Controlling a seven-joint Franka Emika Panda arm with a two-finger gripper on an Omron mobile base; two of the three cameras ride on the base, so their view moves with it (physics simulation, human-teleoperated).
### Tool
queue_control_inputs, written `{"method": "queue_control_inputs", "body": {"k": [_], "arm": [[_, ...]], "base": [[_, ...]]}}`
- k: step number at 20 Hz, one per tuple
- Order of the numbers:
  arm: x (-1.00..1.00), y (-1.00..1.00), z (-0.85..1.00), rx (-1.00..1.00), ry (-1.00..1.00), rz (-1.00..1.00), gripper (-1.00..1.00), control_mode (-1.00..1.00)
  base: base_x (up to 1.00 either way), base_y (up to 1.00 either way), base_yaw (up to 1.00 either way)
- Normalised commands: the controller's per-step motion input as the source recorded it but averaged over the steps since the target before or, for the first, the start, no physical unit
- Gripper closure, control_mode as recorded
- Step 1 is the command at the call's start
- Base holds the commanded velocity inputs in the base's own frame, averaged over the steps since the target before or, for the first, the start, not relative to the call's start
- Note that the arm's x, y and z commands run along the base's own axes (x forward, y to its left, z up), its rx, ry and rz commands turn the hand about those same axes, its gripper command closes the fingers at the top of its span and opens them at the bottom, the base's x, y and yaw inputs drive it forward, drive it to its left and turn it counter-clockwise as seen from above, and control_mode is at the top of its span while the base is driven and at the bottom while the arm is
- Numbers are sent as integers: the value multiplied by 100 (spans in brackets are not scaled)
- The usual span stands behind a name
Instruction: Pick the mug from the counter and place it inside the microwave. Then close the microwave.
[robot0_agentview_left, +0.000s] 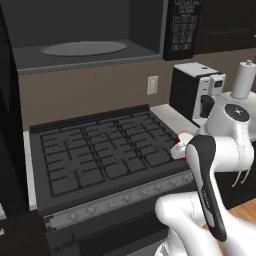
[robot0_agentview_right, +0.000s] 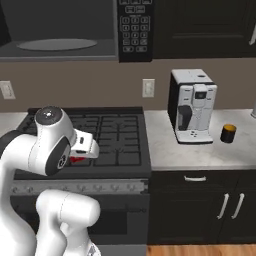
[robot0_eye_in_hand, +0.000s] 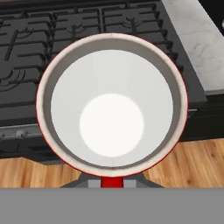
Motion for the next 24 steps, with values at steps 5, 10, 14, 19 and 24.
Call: {"method": "queue_control_inputs", "body": {"k": [5, 10, 14, 19, 24], "arm": [[0, 0, 0, 0, 0, 0, 100, 100], [0, 0, 0, 0, 0, 0, 100, 100], [0, 0, 0, 0, 0, 0, 100, 100], [0, 0, 0, 0, 0, 0, 100, 100], [0, 0, 0, 0, 0, 0, 100, 100]], "base": [[-20, 2, 16], [-3, 13, 25], [-35, 15, 18], [-20, 18, 8], [-20, 45, 1]]}}
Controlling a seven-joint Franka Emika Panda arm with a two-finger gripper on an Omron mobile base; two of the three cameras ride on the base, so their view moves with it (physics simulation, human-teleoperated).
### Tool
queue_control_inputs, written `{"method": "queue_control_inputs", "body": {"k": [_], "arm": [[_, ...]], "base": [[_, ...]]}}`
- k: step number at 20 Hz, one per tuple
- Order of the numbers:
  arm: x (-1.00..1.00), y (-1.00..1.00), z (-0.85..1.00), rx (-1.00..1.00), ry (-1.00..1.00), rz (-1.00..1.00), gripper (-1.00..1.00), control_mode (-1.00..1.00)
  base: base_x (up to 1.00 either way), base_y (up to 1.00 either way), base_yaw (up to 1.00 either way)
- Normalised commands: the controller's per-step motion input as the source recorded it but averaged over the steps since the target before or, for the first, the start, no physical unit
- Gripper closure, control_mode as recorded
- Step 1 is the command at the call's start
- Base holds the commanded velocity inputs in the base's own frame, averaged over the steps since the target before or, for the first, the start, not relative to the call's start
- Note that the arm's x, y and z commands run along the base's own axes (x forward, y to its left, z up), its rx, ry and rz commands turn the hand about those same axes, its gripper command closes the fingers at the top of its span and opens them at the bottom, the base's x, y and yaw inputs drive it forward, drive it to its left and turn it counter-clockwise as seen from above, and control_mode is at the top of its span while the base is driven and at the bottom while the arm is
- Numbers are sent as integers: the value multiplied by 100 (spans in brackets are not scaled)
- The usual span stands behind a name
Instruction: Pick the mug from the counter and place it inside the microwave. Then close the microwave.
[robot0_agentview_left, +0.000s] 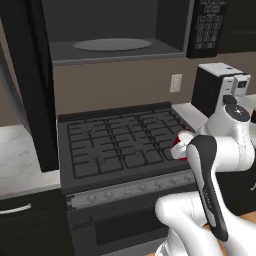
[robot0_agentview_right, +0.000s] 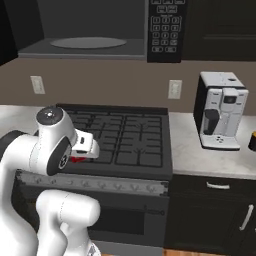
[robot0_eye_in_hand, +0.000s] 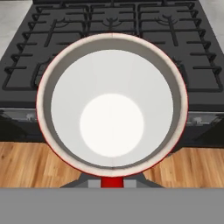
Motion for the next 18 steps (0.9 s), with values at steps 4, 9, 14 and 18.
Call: {"method": "queue_control_inputs", "body": {"k": [4, 9, 14, 18], "arm": [[0, 0, 0, 0, 0, 0, 100, 100], [0, 0, 0, 0, 0, 0, 100, 100], [0, 0, 0, 0, 0, 0, 100, 100], [0, 0, 0, 0, 0, 0, 100, 100]], "base": [[-1, 44, 3], [0, 14, 1], [0, 0, 0], [0, 0, 0]]}}
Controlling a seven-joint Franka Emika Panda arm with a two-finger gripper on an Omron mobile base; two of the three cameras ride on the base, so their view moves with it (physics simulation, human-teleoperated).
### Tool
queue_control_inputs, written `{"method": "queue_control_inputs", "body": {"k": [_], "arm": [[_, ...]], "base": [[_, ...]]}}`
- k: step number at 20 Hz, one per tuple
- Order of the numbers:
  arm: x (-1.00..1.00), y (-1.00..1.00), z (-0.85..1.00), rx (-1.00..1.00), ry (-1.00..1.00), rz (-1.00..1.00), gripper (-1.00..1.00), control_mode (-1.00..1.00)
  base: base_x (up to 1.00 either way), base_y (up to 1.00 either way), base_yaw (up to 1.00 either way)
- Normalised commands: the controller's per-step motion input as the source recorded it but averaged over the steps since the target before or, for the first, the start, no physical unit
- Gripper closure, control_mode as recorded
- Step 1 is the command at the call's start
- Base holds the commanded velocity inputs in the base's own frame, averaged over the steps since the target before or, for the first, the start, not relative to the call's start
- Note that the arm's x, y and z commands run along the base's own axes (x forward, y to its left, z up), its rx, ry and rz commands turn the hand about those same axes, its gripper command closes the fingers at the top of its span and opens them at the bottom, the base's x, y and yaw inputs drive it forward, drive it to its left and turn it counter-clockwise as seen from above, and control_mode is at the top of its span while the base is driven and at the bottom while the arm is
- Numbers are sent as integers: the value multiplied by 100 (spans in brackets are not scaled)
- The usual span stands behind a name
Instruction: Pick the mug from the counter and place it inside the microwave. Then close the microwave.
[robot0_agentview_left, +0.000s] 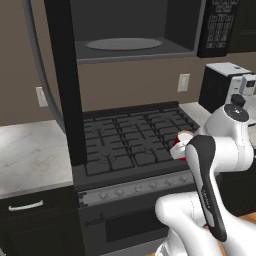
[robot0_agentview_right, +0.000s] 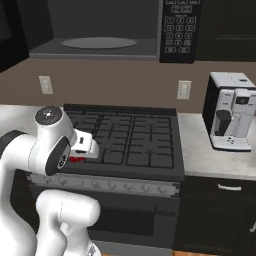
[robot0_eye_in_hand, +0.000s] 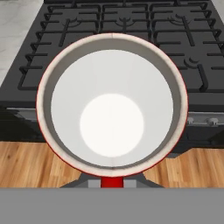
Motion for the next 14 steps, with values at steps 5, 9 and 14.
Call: {"method": "queue_control_inputs", "body": {"k": [5, 9, 14], "arm": [[0, 0, 0, 0, 0, 0, 100, 100], [0, 0, 0, 0, 0, 0, 100, 100], [0, 0, 0, 0, 0, 0, 100, 100]], "base": [[0, 0, 0], [0, 0, 0], [0, 0, 0]]}}
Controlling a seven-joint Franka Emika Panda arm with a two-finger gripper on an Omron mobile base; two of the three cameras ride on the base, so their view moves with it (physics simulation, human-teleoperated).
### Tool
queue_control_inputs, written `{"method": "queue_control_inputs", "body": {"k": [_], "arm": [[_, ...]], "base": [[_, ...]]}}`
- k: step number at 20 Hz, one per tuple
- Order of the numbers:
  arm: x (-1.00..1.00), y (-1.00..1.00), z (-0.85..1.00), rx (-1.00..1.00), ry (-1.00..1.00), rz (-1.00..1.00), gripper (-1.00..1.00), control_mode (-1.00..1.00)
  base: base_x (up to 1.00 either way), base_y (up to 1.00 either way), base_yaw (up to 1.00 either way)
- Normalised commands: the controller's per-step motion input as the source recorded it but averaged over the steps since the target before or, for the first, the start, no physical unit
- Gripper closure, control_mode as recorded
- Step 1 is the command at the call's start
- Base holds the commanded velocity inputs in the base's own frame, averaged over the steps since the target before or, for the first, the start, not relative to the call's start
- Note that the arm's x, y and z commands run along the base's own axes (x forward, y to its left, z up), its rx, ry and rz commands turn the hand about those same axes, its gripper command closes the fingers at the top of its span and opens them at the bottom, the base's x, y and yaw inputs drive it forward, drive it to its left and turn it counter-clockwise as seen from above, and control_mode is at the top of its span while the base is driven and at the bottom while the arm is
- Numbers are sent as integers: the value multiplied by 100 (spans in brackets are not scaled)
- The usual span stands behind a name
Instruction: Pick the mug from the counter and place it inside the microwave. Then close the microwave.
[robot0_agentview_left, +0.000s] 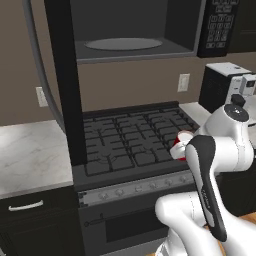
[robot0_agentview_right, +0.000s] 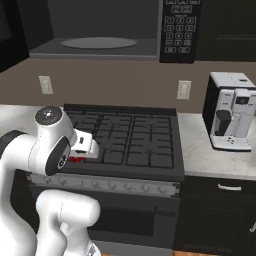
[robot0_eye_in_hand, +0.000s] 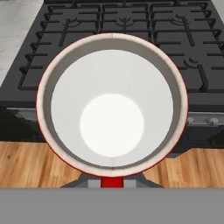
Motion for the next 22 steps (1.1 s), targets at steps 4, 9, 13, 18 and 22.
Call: {"method": "queue_control_inputs", "body": {"k": [4, 9, 13, 18, 22], "arm": [[0, 0, 0, 0, 0, 0, 100, -100], [0, 0, 0, 0, 0, 0, 100, -100], [0, 0, 0, 0, 0, 0, 100, -100], [-4, 0, 45, 0, -5, 4, 100, -100], [6, 14, 100, 0, -11, 9, 100, -100]], "base": [[0, 0, 0], [0, 0, 0], [0, 0, 0], [0, 0, 0], [0, 0, 0]]}}
